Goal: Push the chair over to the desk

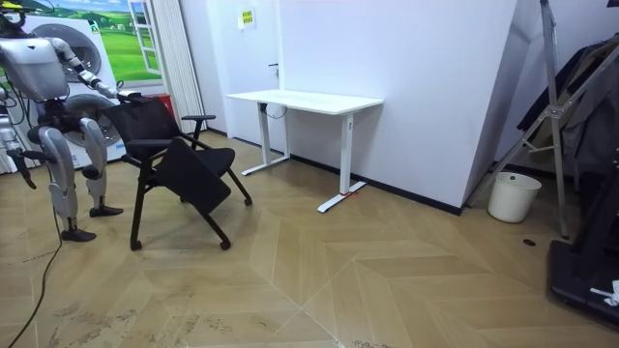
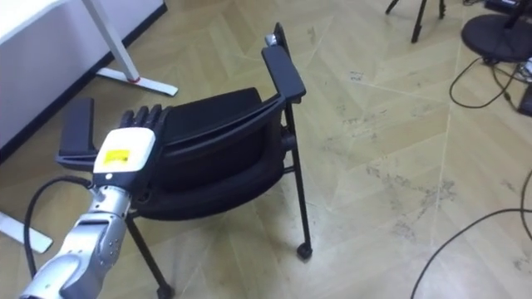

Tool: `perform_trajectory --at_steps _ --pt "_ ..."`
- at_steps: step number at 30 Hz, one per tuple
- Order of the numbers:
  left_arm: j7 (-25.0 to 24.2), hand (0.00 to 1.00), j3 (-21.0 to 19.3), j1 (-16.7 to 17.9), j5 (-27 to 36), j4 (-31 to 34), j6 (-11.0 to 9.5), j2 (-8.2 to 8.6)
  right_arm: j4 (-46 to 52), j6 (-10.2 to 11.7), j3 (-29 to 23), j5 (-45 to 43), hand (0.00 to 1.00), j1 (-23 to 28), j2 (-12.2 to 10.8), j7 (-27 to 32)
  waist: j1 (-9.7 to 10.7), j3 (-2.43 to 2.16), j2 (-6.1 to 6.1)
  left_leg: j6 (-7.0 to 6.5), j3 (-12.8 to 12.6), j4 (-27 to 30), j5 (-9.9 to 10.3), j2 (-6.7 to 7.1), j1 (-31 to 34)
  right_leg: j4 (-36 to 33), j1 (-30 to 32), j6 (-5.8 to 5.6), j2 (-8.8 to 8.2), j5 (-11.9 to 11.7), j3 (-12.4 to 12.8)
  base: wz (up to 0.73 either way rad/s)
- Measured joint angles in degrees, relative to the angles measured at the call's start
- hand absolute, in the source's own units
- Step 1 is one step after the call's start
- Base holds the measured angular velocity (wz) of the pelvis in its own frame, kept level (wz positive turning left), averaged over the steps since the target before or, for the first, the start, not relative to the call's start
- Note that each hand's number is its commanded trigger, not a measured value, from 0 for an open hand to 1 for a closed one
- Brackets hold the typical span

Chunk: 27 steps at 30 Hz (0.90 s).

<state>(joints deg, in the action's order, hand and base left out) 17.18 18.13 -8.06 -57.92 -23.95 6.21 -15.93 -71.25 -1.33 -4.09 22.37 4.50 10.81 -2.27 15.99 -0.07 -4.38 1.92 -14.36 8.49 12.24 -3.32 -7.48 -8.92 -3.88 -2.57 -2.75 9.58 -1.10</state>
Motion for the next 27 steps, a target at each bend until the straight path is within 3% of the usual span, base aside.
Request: perform_trajectory --at_steps 5,6,7,8,9,15,22,27 --pt "-1.1 0.0 -0.1 -1.0 2.2 -2.4 -0.3 1.01 0.0 0.0 0.0 0.0 0.0 -0.1 -0.1 0.3 -0.6 -0.27 -0.47 0.0 -0.5 -0.2 0.0 -0.01 -0.3 -0.1 -0.2 0.01 0.05 0.0 0.5 -0.04" --pt "-1.3 0.07 -0.1 -1.2 2.2 -2.8 -0.3 1.05 0.0 0.0 0.0 0.0 0.0 -0.1 -0.1 0.3 -0.6 -0.25 -0.51 0.0 -0.5 -0.2 0.0 -0.01 -0.4 -0.1 -0.2 0.01 0.07 0.0 0.5 -0.05" --pt "-1.5 0.69 0.0 -1.6 2.3 -3.3 -0.3 1.06 0.0 0.0 0.1 0.0 0.0 -0.2 -0.1 0.4 -0.7 -0.22 -0.52 0.0 -0.5 -0.2 0.0 -0.05 -0.6 -0.3 -0.3 0.01 0.12 0.0 0.6 -0.05" --pt "-1.6 0.95 0.0 -2.1 2.9 -4.2 -0.4 1.06 0.0 0.0 0.3 0.0 0.0 -0.1 -0.1 0.8 -0.8 -0.08 -0.44 0.0 -0.6 -0.2 0.0 -0.09 -1.0 -0.3 -0.5 0.01 0.2 0.0 0.8 -0.05" --pt "-1.7 1.0 0.0 -2.3 3.6 -4.3 -0.3 1.05 0.0 0.0 0.3 0.0 0.0 -0.2 -0.1 0.9 -0.8 0.1 -0.38 0.0 -0.6 -0.3 0.0 -0.1 -1.2 -0.3 -0.8 0.01 0.22 0.0 0.9 -0.05" --pt "-4.0 1.0 -1.8 -3.0 6.6 -4.5 -1.7 0.99 0.0 0.0 -1.0 -0.3 0.0 -0.2 0.1 1.7 -0.8 0.24 -0.27 0.0 -1.2 -0.3 0.0 -0.11 -1.4 -0.1 -0.9 -0.03 0.28 0.0 1.4 -0.01" --pt "-4.3 1.0 -2.0 -3.0 6.6 -4.0 -1.7 1.02 0.1 0.0 -1.7 -0.4 0.0 -0.2 0.1 1.8 -0.9 0.28 -0.24 0.0 -1.2 -0.3 0.0 -0.11 -1.2 0.2 -0.8 -0.05 0.32 0.0 1.7 0.0" --pt "-4.5 1.0 -3.0 -4.3 7.3 -4.7 -1.4 1.17 0.2 0.0 -1.7 -0.4 0.0 0.1 0.2 2.8 -0.8 0.56 0.18 0.0 -1.2 -0.3 0.0 -0.09 -1.2 0.2 -0.8 -0.04 0.34 0.0 1.9 -0.02"
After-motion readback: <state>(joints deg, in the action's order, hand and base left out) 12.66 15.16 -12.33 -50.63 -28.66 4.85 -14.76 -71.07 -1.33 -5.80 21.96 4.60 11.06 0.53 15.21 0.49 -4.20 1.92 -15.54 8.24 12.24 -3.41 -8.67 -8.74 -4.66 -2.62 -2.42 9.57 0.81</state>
